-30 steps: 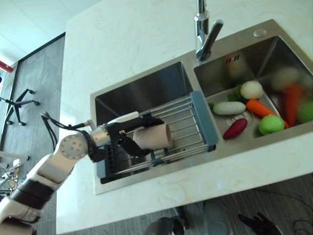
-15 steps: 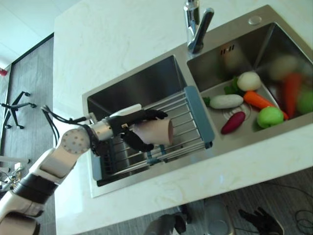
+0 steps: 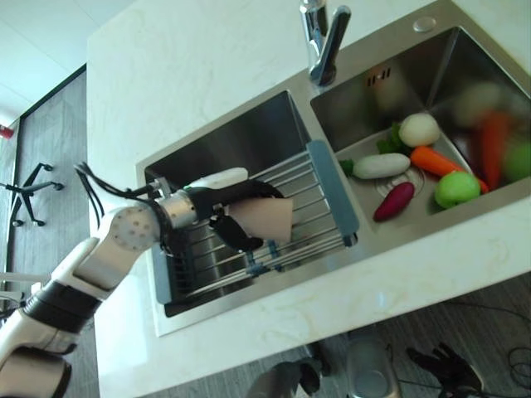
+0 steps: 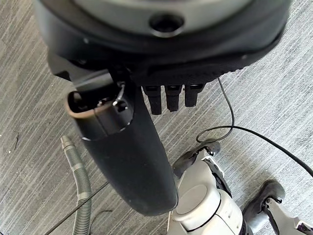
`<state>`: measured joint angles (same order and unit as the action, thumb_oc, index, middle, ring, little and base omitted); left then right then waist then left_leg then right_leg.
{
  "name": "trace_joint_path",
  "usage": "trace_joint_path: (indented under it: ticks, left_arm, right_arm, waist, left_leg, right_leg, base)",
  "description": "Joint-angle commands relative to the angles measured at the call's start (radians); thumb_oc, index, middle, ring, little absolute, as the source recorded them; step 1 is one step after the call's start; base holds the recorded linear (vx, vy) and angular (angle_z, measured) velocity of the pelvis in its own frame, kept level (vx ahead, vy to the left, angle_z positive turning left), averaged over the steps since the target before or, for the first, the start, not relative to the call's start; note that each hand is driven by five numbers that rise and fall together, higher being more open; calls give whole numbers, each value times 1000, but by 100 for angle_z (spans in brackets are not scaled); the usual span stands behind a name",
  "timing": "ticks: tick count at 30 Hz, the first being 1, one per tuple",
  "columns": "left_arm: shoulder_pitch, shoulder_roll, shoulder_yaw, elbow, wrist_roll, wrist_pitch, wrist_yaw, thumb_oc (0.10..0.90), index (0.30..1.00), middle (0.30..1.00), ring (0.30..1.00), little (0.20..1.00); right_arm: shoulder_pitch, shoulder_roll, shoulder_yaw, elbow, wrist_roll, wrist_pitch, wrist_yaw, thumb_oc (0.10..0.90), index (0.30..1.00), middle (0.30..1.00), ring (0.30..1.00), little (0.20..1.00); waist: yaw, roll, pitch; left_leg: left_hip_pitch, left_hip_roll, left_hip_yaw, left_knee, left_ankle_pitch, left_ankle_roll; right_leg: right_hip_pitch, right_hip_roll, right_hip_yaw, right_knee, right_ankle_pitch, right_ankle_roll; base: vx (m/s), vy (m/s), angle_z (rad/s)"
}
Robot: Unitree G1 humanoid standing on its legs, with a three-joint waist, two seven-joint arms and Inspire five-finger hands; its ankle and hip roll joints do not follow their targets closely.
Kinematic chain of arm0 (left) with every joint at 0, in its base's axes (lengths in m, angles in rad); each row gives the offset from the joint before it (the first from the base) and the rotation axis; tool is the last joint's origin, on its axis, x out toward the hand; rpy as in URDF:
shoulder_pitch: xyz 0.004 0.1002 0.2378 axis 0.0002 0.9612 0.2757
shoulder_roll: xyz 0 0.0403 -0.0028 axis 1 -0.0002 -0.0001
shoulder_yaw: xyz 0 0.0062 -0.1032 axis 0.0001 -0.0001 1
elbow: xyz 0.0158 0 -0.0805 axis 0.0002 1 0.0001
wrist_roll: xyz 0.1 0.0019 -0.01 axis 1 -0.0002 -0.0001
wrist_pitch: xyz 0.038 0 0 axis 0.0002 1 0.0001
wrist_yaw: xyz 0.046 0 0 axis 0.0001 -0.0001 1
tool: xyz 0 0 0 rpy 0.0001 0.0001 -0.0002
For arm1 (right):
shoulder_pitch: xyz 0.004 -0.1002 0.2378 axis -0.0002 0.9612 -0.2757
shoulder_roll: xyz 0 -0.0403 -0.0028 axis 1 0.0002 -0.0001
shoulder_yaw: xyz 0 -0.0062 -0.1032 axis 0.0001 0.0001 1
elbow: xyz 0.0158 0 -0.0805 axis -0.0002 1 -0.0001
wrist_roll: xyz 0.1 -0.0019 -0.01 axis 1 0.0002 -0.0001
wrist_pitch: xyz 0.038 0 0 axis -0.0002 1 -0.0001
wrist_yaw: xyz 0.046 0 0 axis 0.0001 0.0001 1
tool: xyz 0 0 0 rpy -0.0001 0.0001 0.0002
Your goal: Place the dishes in the dishwasher.
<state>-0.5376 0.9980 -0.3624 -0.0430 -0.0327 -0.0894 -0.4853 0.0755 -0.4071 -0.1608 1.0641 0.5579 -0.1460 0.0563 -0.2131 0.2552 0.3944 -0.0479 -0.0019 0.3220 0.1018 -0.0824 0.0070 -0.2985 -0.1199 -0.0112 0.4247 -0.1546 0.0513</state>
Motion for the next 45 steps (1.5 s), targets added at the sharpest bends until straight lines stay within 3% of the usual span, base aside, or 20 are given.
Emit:
trace_joint_path:
  ticks: [1, 4, 6, 8, 11, 12, 14, 15, 16, 20, 23, 27, 31, 34, 35, 36, 39, 42, 44, 45]
  left_arm:
    - [-14, 20, 40, -27, -38, -38, 89, 400, 300, 300, 300, 300]
    - [76, -26, 148, -30, -84, -162, 279, 400, 300, 300, 300, 300]
    - [152, -86, 236, -29, -125, -264, 377, 400, 300, 300, 300, 300]
    - [217, -137, 303, -30, -140, -323, 440, 400, 300, 300, 300, 300]
    - [398, -263, 454, -33, -24, -463, 630, 400, 300, 300, 300, 300]
    - [433, -279, 484, -38, 6, -479, 673, 400, 300, 300, 300, 300]
    - [488, -294, 557, -44, 28, -515, 794, 400, 300, 300, 300, 300]
    - [485, -300, 578, -30, 12, -523, 819, 400, 300, 300, 300, 300]
    - [464, -314, 577, 9, 4, -544, 845, 400, 300, 300, 300, 300]
    - [438, -363, 570, 32, 12, -577, 876, 400, 300, 300, 300, 300]
    - [449, -361, 592, 33, -10, -591, 862, 400, 300, 300, 300, 300]
    - [496, -358, 616, -35, 61, -561, 926, 400, 300, 300, 300, 300]
    - [523, -354, 638, -84, 72, -517, 931, 400, 300, 300, 300, 300]
    - [496, -338, 615, -77, 52, -509, 891, 400, 300, 300, 300, 300]
    - [476, -330, 602, -73, 31, -509, 864, 400, 300, 300, 300, 300]
    - [461, -322, 594, -69, 0, -508, 842, 400, 300, 300, 300, 300]
    - [457, -325, 576, -76, -31, -510, 826, 400, 300, 300, 300, 300]
    - [435, -345, 544, -60, -66, -531, 798, 400, 300, 300, 300, 300]
    - [400, -363, 510, -38, -53, -537, 791, 400, 300, 300, 300, 300]
    - [388, -372, 497, -28, -48, -538, 788, 400, 300, 300, 300, 300]
  right_arm:
    - [57, -6, -16, -9, 5, -27, -3, 800, 900, 900, 900, 900]
    - [61, 38, -1, 32, -52, -36, -15, 800, 900, 900, 900, 900]
    - [51, 69, 29, 47, -67, -27, -33, 800, 900, 900, 900, 900]
    - [37, 88, 55, 54, -79, -18, -42, 800, 900, 900, 900, 900]
    - [16, 118, 101, 69, -112, -1, -24, 800, 900, 900, 900, 900]
    - [14, 119, 111, 73, -125, 1, -18, 800, 900, 900, 900, 900]
    - [7, 125, 140, 73, -122, 22, -27, 800, 900, 900, 900, 900]
    - [-2, 123, 140, 75, -106, 32, -38, 800, 900, 900, 900, 900]
    - [-9, 117, 135, 81, -85, 34, -51, 800, 900, 900, 900, 900]
    - [5, 118, 71, 93, -51, 5, -68, 800, 900, 900, 900, 900]
    - [12, 125, 25, 125, -47, -33, -67, 800, 900, 900, 900, 900]
    - [-4, 152, 19, 117, -81, -32, -83, 800, 900, 900, 900, 900]
    - [-8, 168, 40, 84, -109, -10, -98, 800, 900, 900, 900, 900]
    - [3, 172, 56, 75, -143, -26, -89, 800, 900, 900, 900, 900]
    - [7, 174, 66, 70, -133, -29, -95, 800, 900, 900, 900, 900]
    - [10, 174, 76, 65, -128, -30, -95, 800, 900, 900, 900, 900]
    - [16, 167, 99, 34, -129, -16, -71, 800, 900, 900, 900, 900]
    - [7, 151, 107, 43, -114, -16, -45, 800, 900, 900, 900, 900]
    - [-4, 142, 110, 72, -122, -13, -29, 800, 900, 900, 900, 900]
    - [-10, 138, 111, 90, -121, -10, -24, 800, 900, 900, 900, 900]
  waist:
    - [0, -28, -60]
    - [29, -59, -106]
    - [63, -88, -138]
    - [93, -108, -156]
    - [171, -152, -163]
    - [186, -156, -162]
    - [220, -147, -154]
    - [232, -144, -156]
    - [229, -147, -158]
    - [210, -161, -168]
    - [217, -138, -174]
    - [267, -147, -166]
    - [304, -150, -164]
    - [279, -138, -166]
    - [266, -140, -166]
    - [249, -140, -163]
    - [239, -158, -155]
    - [212, -173, -142]
    - [187, -173, -135]
    - [182, -171, -133]
  left_leg:
    - [-77, 20, -74, 198, -212, 11]
    - [-49, 33, -93, 198, -221, 12]
    - [-38, 39, -120, 198, -221, 13]
    - [-35, 41, -144, 198, -220, 16]
    - [-14, 48, -210, 198, -217, 13]
    - [-13, 56, -215, 198, -214, 6]
    - [-52, 90, -231, 198, -178, -45]
    - [-71, 95, -231, 198, -164, -59]
    - [-52, 109, -162, 198, -144, -55]
    - [48, 134, -67, 198, -180, -24]
    - [58, 107, -87, 198, -218, -9]
    - [60, 36, -130, 198, -266, 44]
    - [51, -8, -164, 198, -268, 85]
    - [49, -30, -241, 198, -271, 118]
    - [49, -42, -275, 198, -276, 128]
    - [41, -48, -294, 198, -265, 135]
    - [40, -73, -322, 198, -276, 142]
    - [43, -95, -351, 198, -284, 134]
    - [57, -102, -361, 198, -301, 137]
    - [62, -98, -369, 198, -295, 133]
  right_leg:
    - [96, -56, -27, -125, -26, 105]
    - [144, -47, -56, -125, -57, 89]
    - [173, -35, -82, -125, -77, 70]
    - [188, -27, -101, -125, -88, 56]
    - [242, -3, -155, -125, -127, 20]
    - [250, 2, -172, -125, -135, 13]
    - [261, 10, -218, -125, -159, -1]
    - [254, -2, -241, -125, -161, -2]
    - [253, -35, -284, -125, -153, -4]
    - [264, -107, -337, -125, -127, 1]
    - [257, -158, -374, -125, -75, 49]
    - [258, -250, -392, -125, 13, 106]
    - [304, -273, -387, -125, 20, 98]
    - [340, -172, -296, -125, -16, 69]
    - [344, -111, -256, -125, -50, 59]
    - [340, -64, -254, -120, -44, 46]
    - [286, 2, -243, -59, -38, 41]
    - [222, 57, -191, -125, -26, 32]
    - [102, 87, -139, -125, 58, 57]
    - [116, 106, -125, -125, 41, 41]
  base:
    - [0, 0, 0]
    - [-33, -44, 12]
    - [-12, -146, 55]
    - [-6, -203, 74]
    - [2, -345, 65]
    - [-58, -314, 74]
    - [-236, -204, 126]
    - [-393, 63, 227]
    - [-295, 229, 209]
    - [-241, 452, 176]
    - [-120, 559, 116]
    - [-72, 522, 33]
    - [-23, 376, 29]
    - [56, 260, 63]
    - [14, 85, 148]
    - [26, 74, 170]
    - [66, 30, 134]
    - [126, -91, 83]
    - [252, -183, 86]
    - [254, -189, 48]
